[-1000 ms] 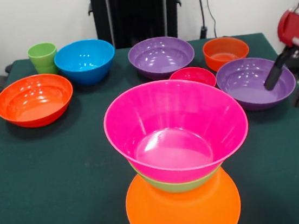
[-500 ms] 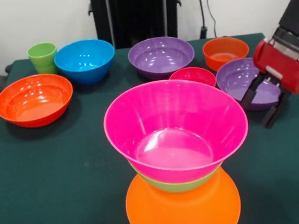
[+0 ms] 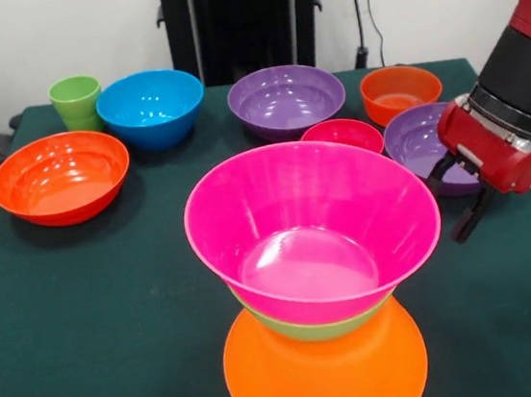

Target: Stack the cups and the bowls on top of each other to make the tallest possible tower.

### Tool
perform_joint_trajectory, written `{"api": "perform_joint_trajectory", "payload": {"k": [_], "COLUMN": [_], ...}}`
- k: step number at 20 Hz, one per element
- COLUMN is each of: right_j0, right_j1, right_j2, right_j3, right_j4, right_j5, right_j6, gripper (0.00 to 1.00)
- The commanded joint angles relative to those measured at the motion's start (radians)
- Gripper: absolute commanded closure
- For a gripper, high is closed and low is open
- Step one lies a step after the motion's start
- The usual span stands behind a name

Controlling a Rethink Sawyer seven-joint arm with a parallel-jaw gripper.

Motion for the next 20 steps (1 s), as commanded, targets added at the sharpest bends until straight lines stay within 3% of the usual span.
{"api": "perform_joint_trajectory", "payload": {"k": [1,12,20], "right_j0": [0.036,0.065,0.054], "right_j1": [-0.028,-0.172,-0.187], "right_j2": [0.211,0.311,0.374], "right_j3": [0.099,0.238,0.264], "right_j4": [-0.052,-0.053,-0.052], "right_j5": [0.066,0.076,0.029], "right_j6": [0.121,0.061,0.067], "gripper": [0.00,0.00,0.00]}}
